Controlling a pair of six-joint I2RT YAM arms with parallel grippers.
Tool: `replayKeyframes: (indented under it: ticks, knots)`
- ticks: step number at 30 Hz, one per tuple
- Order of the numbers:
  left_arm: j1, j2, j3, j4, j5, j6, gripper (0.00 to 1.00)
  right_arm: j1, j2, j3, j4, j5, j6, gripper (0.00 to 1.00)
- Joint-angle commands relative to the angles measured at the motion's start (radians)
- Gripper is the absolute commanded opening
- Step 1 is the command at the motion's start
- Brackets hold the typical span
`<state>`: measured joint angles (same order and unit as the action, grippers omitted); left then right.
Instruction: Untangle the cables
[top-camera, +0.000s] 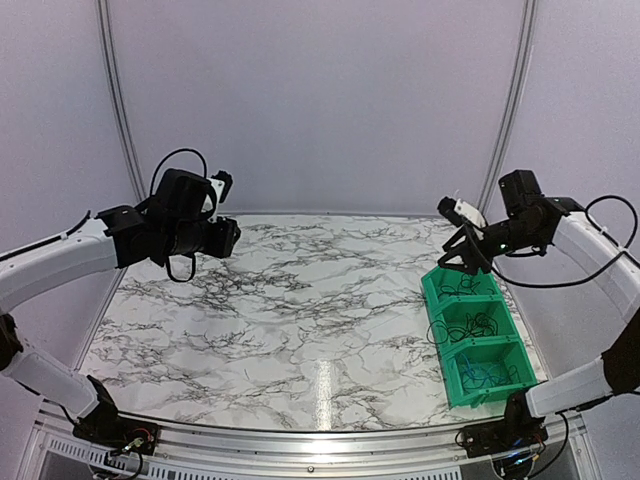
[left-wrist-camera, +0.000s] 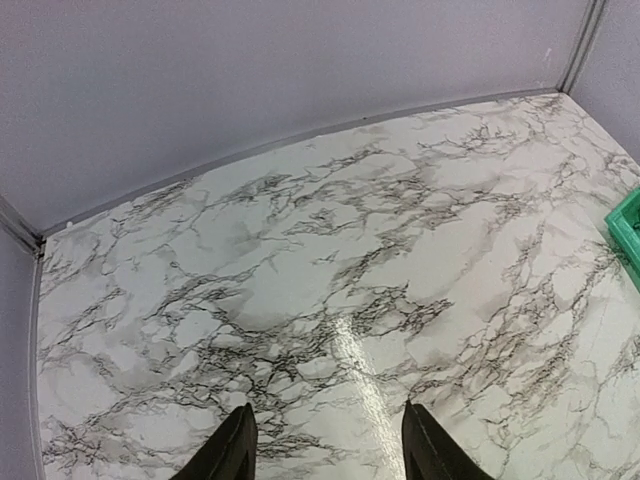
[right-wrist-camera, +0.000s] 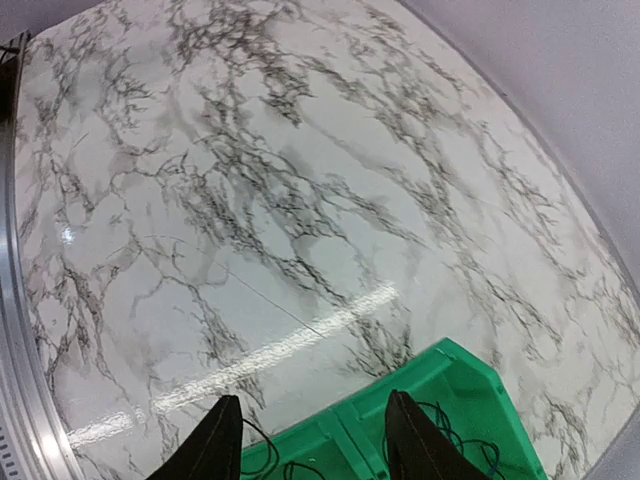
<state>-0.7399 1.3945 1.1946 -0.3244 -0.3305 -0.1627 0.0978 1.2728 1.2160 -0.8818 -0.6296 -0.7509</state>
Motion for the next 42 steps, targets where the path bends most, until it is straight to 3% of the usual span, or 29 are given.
replayKeyframes:
  ticks: [1,6,13,26,32,36,42]
  knots:
    - [0.041,-0.051,-0.080,-0.062,-0.048,0.026,0.51,0.181,0.061,-0.026,-0.035,0.152,-0.046,0.48]
    - [0.061,-0.082,-0.148,-0.056,-0.035,0.045,0.52,0.271,0.146,-0.023,-0.121,0.296,-0.124,0.45]
    - [0.074,-0.109,-0.230,-0.042,0.015,0.119,0.54,0.318,0.245,-0.029,-0.175,0.461,-0.224,0.52]
    - [0.082,-0.108,-0.314,0.030,0.119,0.124,0.55,0.321,0.389,-0.007,-0.202,0.524,-0.264,0.46]
    - [0.082,-0.125,-0.320,0.029,0.127,0.127,0.55,0.321,0.434,0.001,-0.277,0.514,-0.268,0.27]
    - [0.082,-0.123,-0.320,0.030,0.129,0.129,0.55,0.319,0.399,0.003,-0.302,0.515,-0.266,0.00]
    - [0.082,-0.116,-0.319,0.031,0.147,0.127,0.55,0.265,0.308,-0.033,-0.326,0.577,-0.288,0.00]
